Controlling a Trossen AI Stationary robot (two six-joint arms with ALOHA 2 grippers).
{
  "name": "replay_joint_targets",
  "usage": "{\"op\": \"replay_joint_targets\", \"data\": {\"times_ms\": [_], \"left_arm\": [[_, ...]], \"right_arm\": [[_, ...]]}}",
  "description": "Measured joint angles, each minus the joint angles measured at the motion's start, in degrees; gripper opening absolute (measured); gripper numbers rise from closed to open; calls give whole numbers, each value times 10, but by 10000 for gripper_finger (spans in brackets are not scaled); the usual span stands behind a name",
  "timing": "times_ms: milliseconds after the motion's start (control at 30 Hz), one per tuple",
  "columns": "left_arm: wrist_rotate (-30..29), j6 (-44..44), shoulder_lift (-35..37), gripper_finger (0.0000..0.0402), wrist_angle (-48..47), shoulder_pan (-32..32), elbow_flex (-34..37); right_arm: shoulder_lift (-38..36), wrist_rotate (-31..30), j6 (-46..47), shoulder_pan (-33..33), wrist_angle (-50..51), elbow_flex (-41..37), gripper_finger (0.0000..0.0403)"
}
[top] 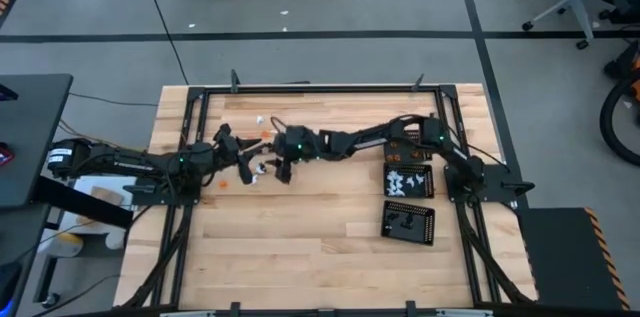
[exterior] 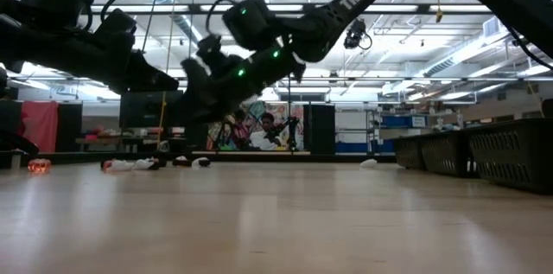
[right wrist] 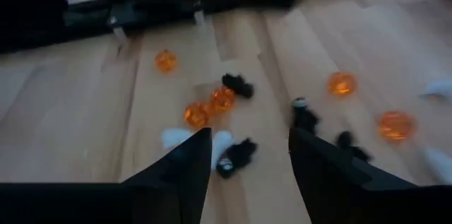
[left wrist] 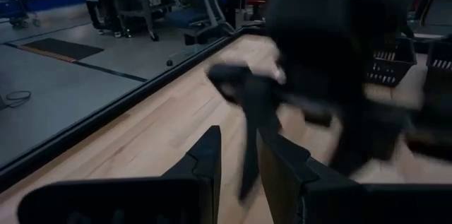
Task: Sort Halloween decoration
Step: Put the black skeleton toy into the bottom bin
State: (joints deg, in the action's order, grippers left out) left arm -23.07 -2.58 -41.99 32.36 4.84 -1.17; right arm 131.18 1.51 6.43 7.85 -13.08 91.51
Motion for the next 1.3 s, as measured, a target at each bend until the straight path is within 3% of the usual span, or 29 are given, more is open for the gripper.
{"op": "replay_joint_targets", "data": {"times_ms": [367,533,767,967,1300], "left_arm": [[0,8,0,77,-1,0,-1],[0,8,0,77,-14,0,-1],[0,8,0,77,-23,0,-1],[0,8,0,77,-26,0,-1],[0,8,0,77,-32,0,-1]], "right_arm": [[92,28,-21,7,-51,87,194],[132,79,-20,4,-47,113,194],[128,94,-63,-7,12,116,194],[125,166,-82,-8,40,116,194],[124,223,-108,-8,67,117,175]]}}
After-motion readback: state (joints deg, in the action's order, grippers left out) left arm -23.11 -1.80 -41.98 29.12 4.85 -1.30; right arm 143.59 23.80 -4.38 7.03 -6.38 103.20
